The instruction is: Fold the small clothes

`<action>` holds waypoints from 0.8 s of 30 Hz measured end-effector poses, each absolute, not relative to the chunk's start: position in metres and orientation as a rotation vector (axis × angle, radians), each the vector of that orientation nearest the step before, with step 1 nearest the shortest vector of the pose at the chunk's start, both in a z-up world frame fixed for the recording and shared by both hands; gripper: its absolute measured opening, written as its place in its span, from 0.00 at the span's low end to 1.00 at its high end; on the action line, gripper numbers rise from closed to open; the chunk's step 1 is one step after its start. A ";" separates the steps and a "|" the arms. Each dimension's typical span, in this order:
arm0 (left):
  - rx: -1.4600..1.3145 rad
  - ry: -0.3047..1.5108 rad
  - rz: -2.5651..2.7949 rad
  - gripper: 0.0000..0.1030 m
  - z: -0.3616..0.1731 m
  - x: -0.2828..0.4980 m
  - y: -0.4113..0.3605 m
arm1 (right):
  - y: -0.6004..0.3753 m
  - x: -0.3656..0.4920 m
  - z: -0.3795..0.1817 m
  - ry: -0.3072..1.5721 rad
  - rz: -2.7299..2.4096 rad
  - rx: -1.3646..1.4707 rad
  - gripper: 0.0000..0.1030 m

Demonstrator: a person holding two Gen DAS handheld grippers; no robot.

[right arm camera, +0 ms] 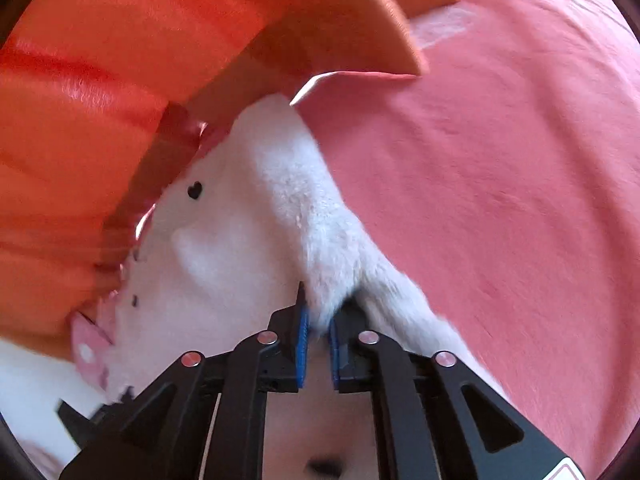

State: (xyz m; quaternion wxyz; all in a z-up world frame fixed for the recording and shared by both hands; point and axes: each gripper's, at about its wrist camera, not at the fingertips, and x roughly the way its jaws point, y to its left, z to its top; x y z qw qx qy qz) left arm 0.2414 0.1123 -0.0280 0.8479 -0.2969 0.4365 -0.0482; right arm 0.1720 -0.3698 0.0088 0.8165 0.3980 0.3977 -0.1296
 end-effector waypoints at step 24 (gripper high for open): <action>-0.935 0.786 0.593 0.72 -0.006 0.168 0.411 | -0.277 0.200 0.032 0.922 -0.114 0.464 0.24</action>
